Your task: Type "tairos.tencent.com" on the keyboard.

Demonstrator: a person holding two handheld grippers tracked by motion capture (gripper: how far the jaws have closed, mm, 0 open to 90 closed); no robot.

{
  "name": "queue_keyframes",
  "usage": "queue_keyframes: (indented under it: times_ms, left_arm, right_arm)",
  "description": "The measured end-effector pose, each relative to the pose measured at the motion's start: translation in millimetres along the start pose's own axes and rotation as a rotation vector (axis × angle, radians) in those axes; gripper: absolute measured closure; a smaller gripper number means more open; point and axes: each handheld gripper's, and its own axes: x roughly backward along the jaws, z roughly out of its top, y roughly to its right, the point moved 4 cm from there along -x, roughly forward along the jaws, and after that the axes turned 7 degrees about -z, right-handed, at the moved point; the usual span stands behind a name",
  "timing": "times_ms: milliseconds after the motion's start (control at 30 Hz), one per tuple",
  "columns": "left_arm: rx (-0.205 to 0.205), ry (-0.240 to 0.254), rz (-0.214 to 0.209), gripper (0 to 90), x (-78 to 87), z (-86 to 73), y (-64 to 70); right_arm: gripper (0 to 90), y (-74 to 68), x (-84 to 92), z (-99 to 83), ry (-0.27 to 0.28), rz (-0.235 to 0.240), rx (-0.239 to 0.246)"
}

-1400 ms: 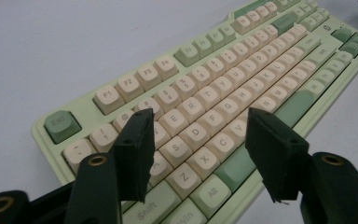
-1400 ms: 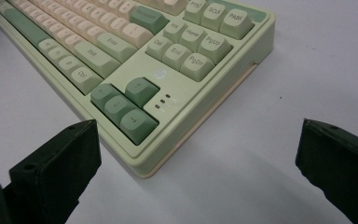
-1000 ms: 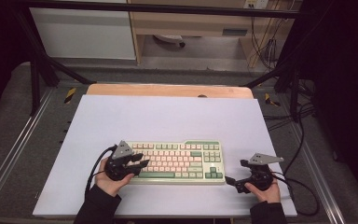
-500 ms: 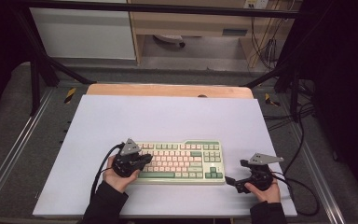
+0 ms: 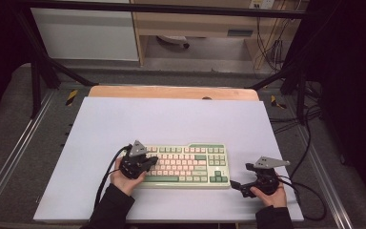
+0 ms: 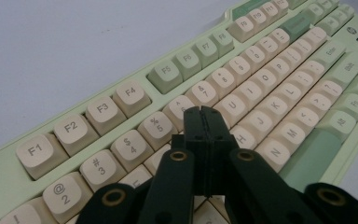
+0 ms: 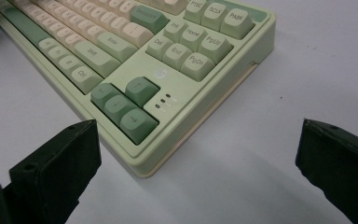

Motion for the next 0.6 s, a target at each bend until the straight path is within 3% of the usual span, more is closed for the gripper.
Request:
queue_keyframes:
  times_ms: [600]
  left_arm:
    - [0.000,-0.011,0.006,90.0,-7.0,-3.4,-2.3]
  right_arm:
    - [0.6,-0.2,-0.3,-0.2,-0.002,-0.001,-0.001]
